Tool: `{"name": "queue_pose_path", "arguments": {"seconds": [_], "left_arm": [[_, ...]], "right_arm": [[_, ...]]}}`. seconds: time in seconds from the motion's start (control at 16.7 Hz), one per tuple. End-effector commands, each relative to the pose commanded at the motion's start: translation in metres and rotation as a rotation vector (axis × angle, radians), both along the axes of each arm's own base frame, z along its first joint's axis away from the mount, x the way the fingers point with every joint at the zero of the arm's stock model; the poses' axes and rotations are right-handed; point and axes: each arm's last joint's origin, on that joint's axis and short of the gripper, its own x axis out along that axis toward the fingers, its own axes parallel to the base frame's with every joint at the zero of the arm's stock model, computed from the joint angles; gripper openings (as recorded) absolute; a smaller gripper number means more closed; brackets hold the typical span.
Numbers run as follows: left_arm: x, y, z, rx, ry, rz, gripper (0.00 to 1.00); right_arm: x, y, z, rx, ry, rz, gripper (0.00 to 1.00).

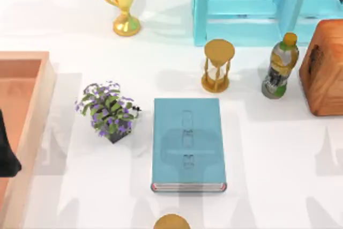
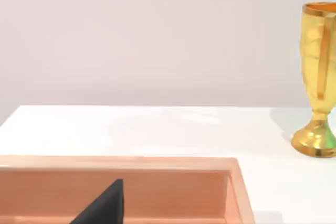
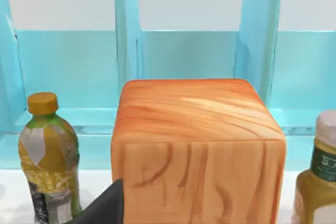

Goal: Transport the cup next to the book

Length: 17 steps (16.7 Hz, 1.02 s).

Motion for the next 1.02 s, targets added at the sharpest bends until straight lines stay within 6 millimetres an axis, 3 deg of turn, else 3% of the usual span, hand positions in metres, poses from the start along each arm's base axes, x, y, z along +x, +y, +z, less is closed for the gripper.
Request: {"name": "queue_pose_path", "arguments": {"seconds": [0.3, 0.6, 0.78, 1.02], "left_arm": [[0.0, 0.0, 0.0, 0.0, 0.0, 0.0, 1.0], [0.0, 0.0, 0.0, 0.0, 0.0, 0.0, 1.0], [0.0, 0.0, 0.0, 0.0, 0.0, 0.0, 1.0], [0.0, 0.0, 0.0, 0.0, 0.0, 0.0, 1.0]], "right_arm": [[0.001, 0.0, 0.006, -0.064, 0.07, 0.001, 1.0], [0.007, -0.001, 0.029, -0.373, 0.381, 0.067, 1.0], [0.015, -0.002, 0.041, -0.636, 0.64, 0.209, 1.0], [0.031, -0.003, 0.055, -0.925, 0.955, 0.525, 1.0]]}}
